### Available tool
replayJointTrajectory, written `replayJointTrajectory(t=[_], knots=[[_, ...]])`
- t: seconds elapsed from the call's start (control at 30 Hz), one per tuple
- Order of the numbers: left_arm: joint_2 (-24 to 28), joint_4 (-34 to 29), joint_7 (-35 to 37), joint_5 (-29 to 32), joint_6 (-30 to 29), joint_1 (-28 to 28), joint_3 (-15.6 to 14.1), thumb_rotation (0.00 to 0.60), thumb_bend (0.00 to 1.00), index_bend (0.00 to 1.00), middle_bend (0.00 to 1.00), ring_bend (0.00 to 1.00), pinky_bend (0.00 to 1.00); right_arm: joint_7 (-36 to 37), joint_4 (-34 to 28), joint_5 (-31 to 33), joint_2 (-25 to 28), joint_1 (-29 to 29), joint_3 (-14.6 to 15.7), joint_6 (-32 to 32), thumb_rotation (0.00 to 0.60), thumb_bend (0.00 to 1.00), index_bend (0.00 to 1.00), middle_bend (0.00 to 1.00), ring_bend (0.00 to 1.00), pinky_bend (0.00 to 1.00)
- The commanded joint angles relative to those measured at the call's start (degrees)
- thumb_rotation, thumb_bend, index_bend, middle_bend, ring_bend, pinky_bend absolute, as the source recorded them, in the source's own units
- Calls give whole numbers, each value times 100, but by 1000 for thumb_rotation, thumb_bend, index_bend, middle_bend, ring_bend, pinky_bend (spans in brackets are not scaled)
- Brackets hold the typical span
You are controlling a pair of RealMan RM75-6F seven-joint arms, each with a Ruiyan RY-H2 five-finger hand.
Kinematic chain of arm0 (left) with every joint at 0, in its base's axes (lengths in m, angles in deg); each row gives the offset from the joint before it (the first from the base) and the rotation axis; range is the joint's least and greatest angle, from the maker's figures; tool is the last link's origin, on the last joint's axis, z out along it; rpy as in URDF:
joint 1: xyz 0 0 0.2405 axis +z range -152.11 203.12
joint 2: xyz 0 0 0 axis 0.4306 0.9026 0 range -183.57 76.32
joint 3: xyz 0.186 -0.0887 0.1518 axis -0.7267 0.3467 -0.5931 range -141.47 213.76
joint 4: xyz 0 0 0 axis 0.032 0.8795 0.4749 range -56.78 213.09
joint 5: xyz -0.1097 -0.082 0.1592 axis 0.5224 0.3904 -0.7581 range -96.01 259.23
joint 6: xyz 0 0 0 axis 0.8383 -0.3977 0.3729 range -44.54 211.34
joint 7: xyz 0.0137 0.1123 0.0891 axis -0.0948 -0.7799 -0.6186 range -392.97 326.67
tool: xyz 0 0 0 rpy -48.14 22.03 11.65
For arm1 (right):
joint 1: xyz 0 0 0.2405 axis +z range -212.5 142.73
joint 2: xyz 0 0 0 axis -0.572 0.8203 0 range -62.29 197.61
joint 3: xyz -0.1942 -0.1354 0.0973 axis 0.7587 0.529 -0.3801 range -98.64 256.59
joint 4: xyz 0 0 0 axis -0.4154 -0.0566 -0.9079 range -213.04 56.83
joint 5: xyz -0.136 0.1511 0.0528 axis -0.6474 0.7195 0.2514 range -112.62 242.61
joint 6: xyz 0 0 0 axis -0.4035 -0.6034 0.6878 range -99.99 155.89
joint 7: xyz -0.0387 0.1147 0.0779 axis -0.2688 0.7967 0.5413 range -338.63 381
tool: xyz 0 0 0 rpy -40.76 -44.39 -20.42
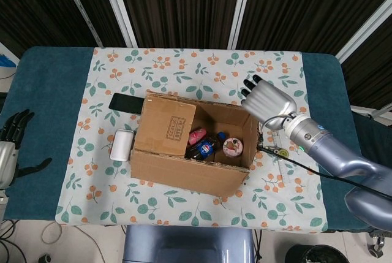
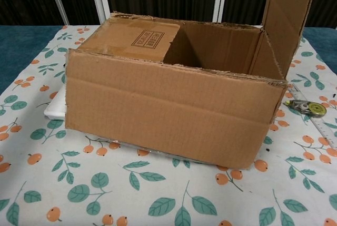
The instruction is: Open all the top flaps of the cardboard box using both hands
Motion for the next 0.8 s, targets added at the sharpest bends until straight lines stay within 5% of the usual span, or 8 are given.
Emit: replayJointTrajectory(t=[0.03, 0.8], knots=[[0, -4, 1, 0, -2, 1, 0, 600, 70, 47, 36, 22, 189, -13, -5, -6, 46, -38, 7, -10, 600, 1000, 492, 301, 162, 226], [-11, 40, -94, -46, 22, -13, -36, 600, 71, 47, 36, 22, 189, -253, 84, 24, 438, -916, 411, -347, 600, 971, 440, 238, 130, 224]])
